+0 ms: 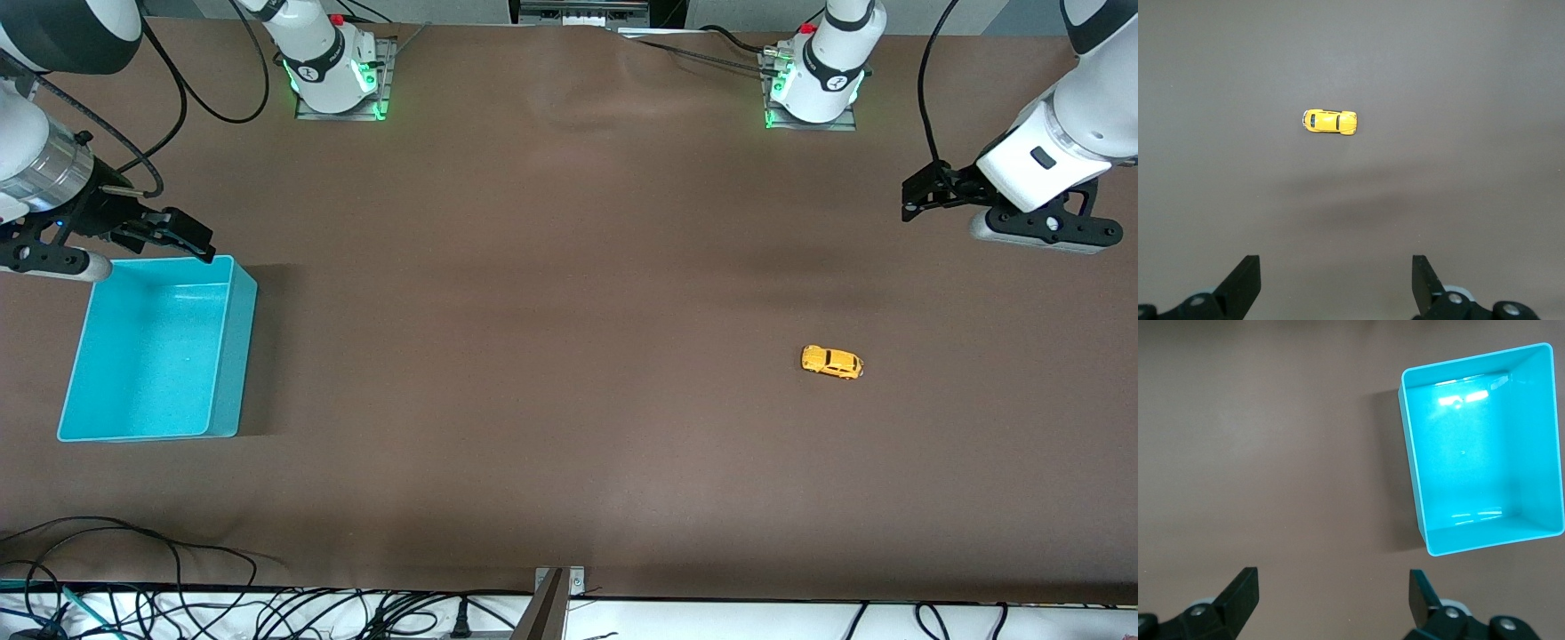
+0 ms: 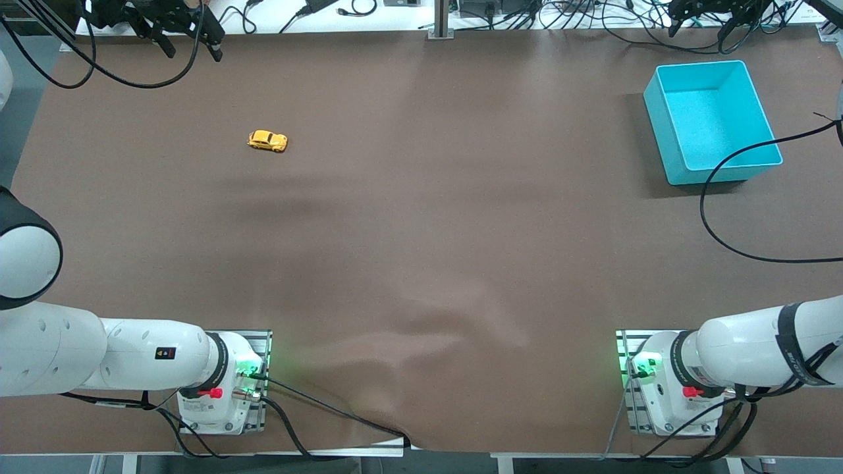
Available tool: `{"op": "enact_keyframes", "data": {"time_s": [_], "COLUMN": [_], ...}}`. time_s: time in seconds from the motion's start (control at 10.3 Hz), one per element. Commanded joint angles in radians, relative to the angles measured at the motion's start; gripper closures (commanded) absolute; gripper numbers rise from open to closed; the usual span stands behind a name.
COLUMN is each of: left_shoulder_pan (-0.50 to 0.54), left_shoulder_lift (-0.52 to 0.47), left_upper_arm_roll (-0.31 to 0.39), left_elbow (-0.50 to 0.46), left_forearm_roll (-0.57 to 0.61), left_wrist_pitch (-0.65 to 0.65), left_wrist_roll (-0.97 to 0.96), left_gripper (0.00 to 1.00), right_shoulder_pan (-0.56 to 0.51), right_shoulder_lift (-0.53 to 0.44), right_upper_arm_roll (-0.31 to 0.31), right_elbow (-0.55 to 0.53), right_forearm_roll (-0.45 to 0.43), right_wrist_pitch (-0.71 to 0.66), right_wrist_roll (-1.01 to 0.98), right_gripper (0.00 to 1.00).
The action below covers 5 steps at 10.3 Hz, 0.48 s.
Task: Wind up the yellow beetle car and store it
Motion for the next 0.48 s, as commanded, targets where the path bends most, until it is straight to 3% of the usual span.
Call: {"op": "enact_keyframes", "data": {"time_s": [0.0,0.39], "left_shoulder_pan": [-0.005,-0.005], "left_shoulder_lift": [-0.006,-0.005], "left_upper_arm_roll": [-0.002,-0.002], "left_elbow": [0.016,0.016], "left_forearm_roll": [0.015,0.016], "left_wrist_pitch": [-0.025,-0.027], "left_wrist_roll": [-0.006,-0.006], "left_gripper": [0.00,0.00], "right_shoulder_pan": [-0.003,-0.003], "right_shoulder_lift": [-0.003,-0.002], "right_upper_arm_roll": [0.002,-0.001], "right_elbow": [0.017,0.017], "right_forearm_roll": [0.009,-0.007], "right_wrist_pitch": [-0.028,-0.054], "right_wrist_roll": [-0.027,-0.045], "right_gripper": [0.00,0.00]}}
